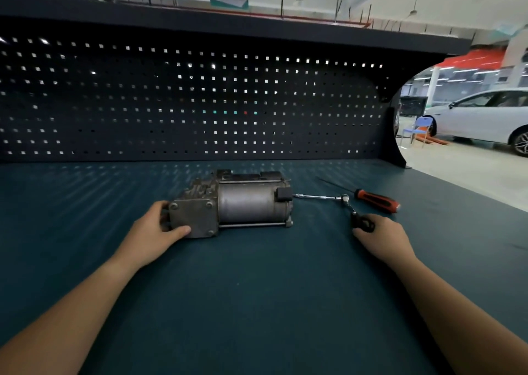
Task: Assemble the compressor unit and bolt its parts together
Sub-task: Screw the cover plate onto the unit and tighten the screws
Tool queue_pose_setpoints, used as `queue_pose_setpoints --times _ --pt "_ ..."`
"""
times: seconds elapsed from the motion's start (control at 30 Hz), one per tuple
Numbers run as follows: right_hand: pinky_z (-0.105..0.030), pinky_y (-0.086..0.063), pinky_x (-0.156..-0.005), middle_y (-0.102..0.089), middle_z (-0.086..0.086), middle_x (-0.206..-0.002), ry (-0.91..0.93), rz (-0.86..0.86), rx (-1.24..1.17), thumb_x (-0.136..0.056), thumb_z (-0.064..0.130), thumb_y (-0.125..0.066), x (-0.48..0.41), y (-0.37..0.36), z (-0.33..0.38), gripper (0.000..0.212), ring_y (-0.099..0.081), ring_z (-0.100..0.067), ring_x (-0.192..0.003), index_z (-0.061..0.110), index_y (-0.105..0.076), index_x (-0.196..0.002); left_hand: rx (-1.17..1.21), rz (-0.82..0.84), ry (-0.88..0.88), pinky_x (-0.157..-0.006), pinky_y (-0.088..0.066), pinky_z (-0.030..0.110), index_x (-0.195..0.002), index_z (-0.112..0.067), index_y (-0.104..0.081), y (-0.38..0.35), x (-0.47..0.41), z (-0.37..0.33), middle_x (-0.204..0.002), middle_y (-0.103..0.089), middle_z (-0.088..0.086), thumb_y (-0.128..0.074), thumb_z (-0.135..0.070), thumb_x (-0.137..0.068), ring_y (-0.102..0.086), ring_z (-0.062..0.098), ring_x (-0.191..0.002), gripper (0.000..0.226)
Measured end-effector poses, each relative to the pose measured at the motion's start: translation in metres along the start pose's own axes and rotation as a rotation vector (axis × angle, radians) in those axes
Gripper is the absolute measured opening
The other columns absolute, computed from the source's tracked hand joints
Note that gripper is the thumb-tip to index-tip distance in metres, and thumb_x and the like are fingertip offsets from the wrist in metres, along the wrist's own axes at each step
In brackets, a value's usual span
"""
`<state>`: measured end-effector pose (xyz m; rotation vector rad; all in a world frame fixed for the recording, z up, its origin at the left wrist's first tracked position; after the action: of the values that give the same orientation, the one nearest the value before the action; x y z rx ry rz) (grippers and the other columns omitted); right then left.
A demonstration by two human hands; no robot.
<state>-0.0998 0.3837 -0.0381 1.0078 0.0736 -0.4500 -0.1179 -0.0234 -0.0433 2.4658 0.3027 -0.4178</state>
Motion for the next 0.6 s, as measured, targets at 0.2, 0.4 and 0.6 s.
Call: queue_pose_setpoints --times 0.2,0.4,0.6 --pt "-0.031 -0.039 -0.069 -0.062 -0.016 -0.109 -0.021 -0.067 0.112 -0.095 0.024 -0.046 -0.004 -0.001 0.002 0.03 -0.055 -0.034 -0.102 0.012 -0.059 -0.119 -0.025 0.004 0.026 -0.087 -0.044 0.031 -0.126 -0.013 -0.045 0.002 0.003 -0.002 -0.125 -0.057 0.007 -0.075 -0.021 -0.077 -0.058 0.021 -0.107 0.058" --pt "-0.031 -0.04 -0.065 -0.061 -0.018 -0.091 -0.186 -0.062 -0.065 -0.085 0.014 -0.056 -0.009 0.007 -0.015 0.018 -0.054 -0.032 -0.089 -0.001 -0.062 -0.093 -0.024 0.017 0.028 -0.091 -0.045 0.033 -0.128 -0.012 -0.043 0.001 0.006 -0.006 -0.127 -0.056 0.007 -0.073 -0.02 -0.079 -0.057 0.022 -0.11 0.058" --pt "-0.031 -0.042 -0.078 -0.066 -0.017 -0.1 -0.18 -0.31 -0.242 -0.08 0.006 -0.061 0.0 0.027 -0.021 0.021 -0.058 -0.033 -0.097 0.003 -0.067 -0.099 -0.047 0.004 0.042 -0.091 -0.043 0.034 -0.132 -0.01 -0.041 -0.001 0.008 -0.01 -0.129 -0.055 0.009 -0.072 -0.019 -0.08 -0.057 0.024 -0.11 0.061"
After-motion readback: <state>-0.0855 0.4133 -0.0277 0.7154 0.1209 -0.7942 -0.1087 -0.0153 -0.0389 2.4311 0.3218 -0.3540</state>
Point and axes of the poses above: each hand's wrist, its own x-axis away from the middle knuckle, its own y-axis out of the back of the hand, z = x × y, the point moved 3 cm from there along -x, towards the middle knuckle
